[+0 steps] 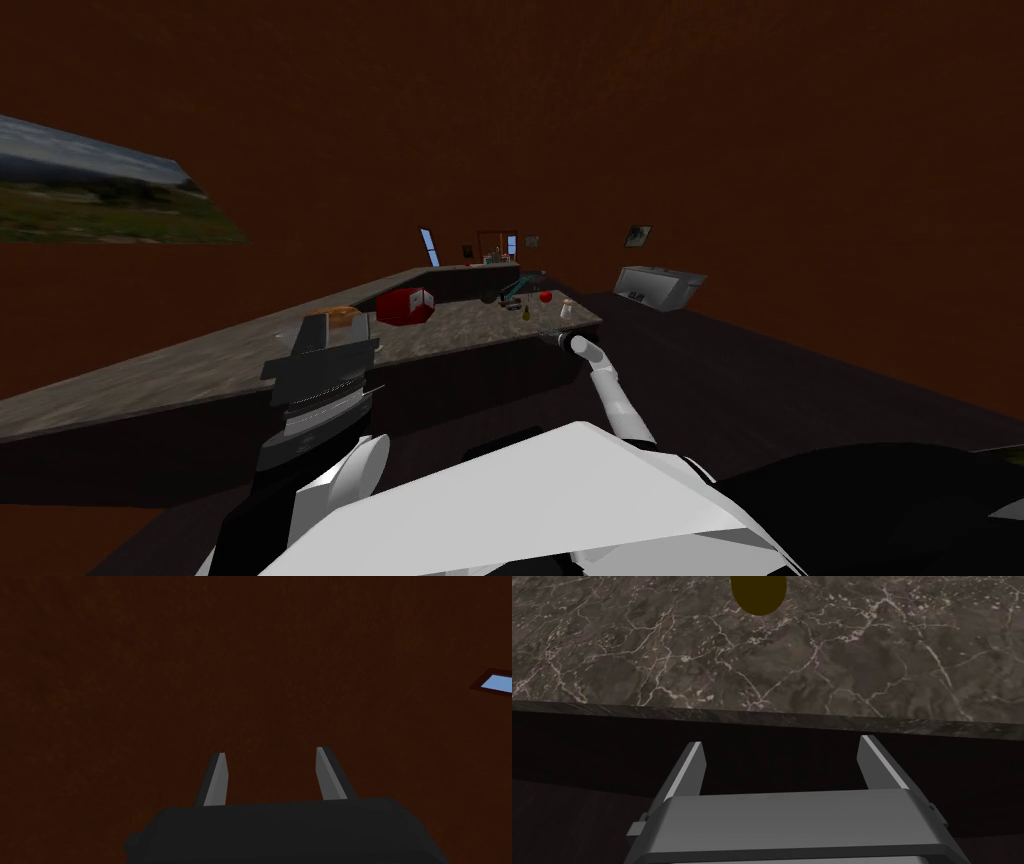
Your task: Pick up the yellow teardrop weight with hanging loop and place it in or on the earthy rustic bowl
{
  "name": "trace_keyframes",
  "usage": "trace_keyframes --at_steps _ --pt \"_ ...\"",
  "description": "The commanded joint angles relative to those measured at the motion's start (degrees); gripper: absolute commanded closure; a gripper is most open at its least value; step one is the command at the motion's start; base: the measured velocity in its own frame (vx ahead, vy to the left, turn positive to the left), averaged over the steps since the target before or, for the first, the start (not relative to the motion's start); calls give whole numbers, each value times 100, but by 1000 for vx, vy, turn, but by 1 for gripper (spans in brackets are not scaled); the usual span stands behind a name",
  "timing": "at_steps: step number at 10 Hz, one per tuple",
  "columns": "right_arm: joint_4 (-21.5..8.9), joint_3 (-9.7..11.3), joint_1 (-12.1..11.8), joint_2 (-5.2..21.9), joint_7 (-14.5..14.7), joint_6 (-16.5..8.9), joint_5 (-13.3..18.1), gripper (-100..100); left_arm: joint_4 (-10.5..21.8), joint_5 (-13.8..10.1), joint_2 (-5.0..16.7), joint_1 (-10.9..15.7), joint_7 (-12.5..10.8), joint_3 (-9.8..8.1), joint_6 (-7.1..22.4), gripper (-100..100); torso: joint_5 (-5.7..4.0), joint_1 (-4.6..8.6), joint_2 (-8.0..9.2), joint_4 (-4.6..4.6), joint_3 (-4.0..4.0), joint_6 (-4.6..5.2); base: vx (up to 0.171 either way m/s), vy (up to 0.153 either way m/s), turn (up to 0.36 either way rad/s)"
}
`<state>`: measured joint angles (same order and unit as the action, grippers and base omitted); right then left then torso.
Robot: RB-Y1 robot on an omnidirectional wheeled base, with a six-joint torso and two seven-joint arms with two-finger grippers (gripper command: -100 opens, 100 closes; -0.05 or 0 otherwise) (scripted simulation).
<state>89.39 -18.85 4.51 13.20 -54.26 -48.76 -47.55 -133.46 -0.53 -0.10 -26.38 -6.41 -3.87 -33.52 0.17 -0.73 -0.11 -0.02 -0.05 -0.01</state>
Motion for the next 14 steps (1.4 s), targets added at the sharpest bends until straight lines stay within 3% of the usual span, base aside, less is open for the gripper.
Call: trace_keyframes --at_steps 1,7,11,14 --pt "-58 -177 96 68 -77 -286 143 -100 0 0 0 0 0 0 0 0 0 0 0 0 0 0 -5 173 -121" --pt "-251 -595 518 377 -413 -1228 697 -100 0 0 1 0 0 -1 0 0 -5 24 -22 -5 -13 -1 14 149 -106" --pt "-359 -668 818 544 -625 -1675 1049 -100 0 0 1 -1 0 -1 0 0 -8 39 -48 -10 -27 -3 75 89 -49" --pt "-438 -629 1112 663 -790 -1949 1333 -100 0 0 2 -2 0 -1 0 0 -10 47 -85 -18 -48 -5 174 63 -5"
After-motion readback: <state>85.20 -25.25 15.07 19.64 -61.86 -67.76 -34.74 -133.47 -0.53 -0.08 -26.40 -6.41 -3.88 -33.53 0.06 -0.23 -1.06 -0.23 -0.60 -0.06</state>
